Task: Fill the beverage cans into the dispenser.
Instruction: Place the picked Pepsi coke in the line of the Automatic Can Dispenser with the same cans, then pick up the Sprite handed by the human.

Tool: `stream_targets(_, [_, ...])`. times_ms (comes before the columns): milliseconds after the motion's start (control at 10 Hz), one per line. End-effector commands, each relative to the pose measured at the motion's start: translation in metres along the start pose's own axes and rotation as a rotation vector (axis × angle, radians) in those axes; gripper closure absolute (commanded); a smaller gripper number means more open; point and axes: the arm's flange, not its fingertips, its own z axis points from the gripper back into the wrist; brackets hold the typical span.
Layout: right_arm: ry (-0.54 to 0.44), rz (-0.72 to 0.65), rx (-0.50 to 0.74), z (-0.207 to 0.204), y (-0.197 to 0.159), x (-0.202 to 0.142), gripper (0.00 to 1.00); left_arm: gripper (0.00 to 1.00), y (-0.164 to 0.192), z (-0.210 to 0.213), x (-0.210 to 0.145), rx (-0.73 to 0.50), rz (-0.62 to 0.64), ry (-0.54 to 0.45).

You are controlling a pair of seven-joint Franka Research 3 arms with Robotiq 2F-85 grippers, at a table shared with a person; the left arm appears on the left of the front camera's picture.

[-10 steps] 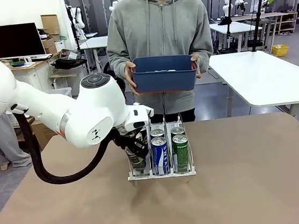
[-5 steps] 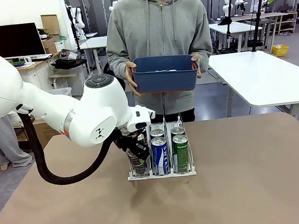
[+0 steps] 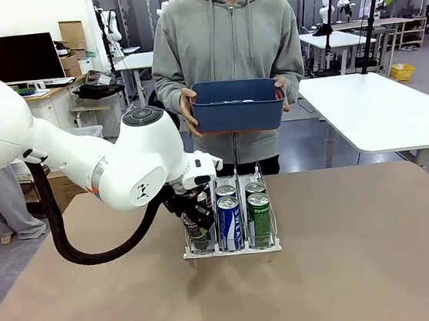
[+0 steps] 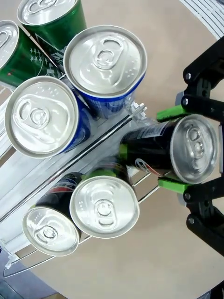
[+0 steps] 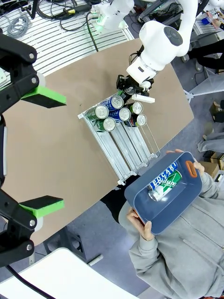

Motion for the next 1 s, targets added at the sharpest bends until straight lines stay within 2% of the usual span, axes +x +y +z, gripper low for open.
stream_targets(0, [-0.006, 0.001, 0.012, -0.001, -0.001, 0.000, 0.00, 0.23, 0.001, 0.004, -0.002, 0.004, 0.010, -0.009])
stream_targets(100, [-0.006, 0.001, 0.012, -0.001, -0.001, 0.000, 0.00, 0.03, 0.003, 0.008, -0.003, 0.017, 0.021, -0.017])
stream_targets(200, [-0.006, 0.001, 0.012, -0.001, -0.001, 0.000, 0.00, 0.18, 0.005, 0.013, -0.005, 0.028, 0.033, -0.025])
stream_targets(300, [-0.006, 0.001, 0.012, -0.001, -0.001, 0.000, 0.00, 0.00, 0.006, 0.016, -0.006, 0.049, 0.042, -0.031])
stream_targets(500, [-0.006, 0.001, 0.012, -0.001, -0.001, 0.000, 0.00, 0.00, 0.006, 0.028, -0.012, 0.075, 0.060, -0.057])
stream_targets(600, [-0.006, 0.001, 0.012, -0.001, -0.001, 0.000, 0.00, 0.04, 0.003, 0.033, -0.014, 0.088, 0.059, -0.078])
stream_targets(700, [-0.006, 0.001, 0.012, -0.001, -0.001, 0.000, 0.00, 0.04, 0.010, 0.025, -0.002, 0.032, 0.029, -0.043])
stream_targets(900, [-0.006, 0.001, 0.012, -0.001, -0.001, 0.000, 0.00, 0.04, 0.010, 0.025, -0.002, 0.032, 0.029, -0.043])
